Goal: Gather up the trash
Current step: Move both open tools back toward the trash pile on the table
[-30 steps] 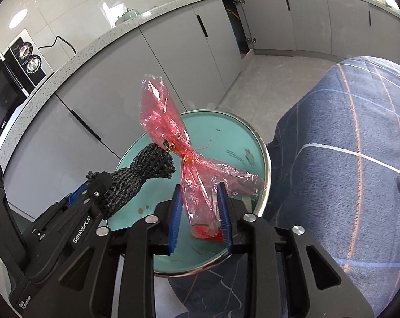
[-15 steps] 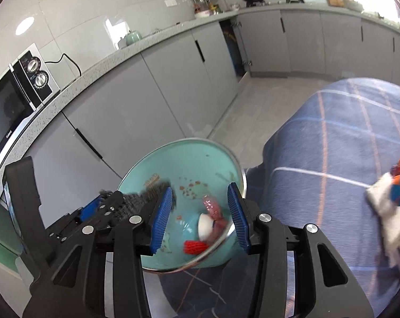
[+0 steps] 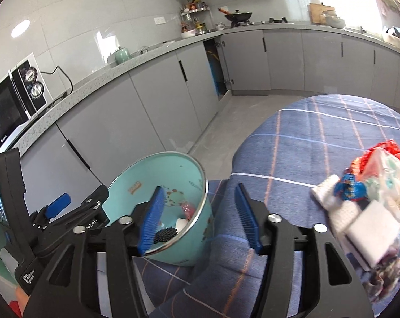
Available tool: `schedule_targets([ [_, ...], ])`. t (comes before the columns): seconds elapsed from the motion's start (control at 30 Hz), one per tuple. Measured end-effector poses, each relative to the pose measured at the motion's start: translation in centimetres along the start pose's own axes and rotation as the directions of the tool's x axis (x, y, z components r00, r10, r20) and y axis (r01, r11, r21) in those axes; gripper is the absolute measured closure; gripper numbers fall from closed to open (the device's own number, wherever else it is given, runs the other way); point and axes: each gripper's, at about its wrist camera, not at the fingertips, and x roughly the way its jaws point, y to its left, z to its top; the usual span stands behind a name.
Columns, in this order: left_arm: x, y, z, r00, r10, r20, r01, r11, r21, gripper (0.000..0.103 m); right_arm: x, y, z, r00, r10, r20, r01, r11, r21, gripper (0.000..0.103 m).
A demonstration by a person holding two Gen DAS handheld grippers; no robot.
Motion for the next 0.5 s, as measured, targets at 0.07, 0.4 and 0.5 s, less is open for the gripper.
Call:
schedule_targets([
  [0.07, -0.5, -0.3, 0.1, 1.000, -0.003, 0.006, 0.003, 1.000, -0.006, 0.011, -1.1, -0.6, 0.0, 1.000, -0.011, 0.019, 0.011, 1.000, 0.005, 0.044],
  [0.4, -3.5, -3.2, 0.2, 0.997, -0.064, 0.048, 0.062, 0.997, 0.049, 0.010, -5.5, -4.0, -1.0, 0.995, -0.078, 0.067, 0.077, 0.997, 0.029, 0.044],
  [0.5, -4.5, -4.8, 0.1, 0.994, -0.100, 0.054, 0.095, 0.992, 0.082, 0.010, -6.5, -5.1, -1.3, 0.993, -0.097, 0.073, 0.094, 0.995, 0.042, 0.044],
])
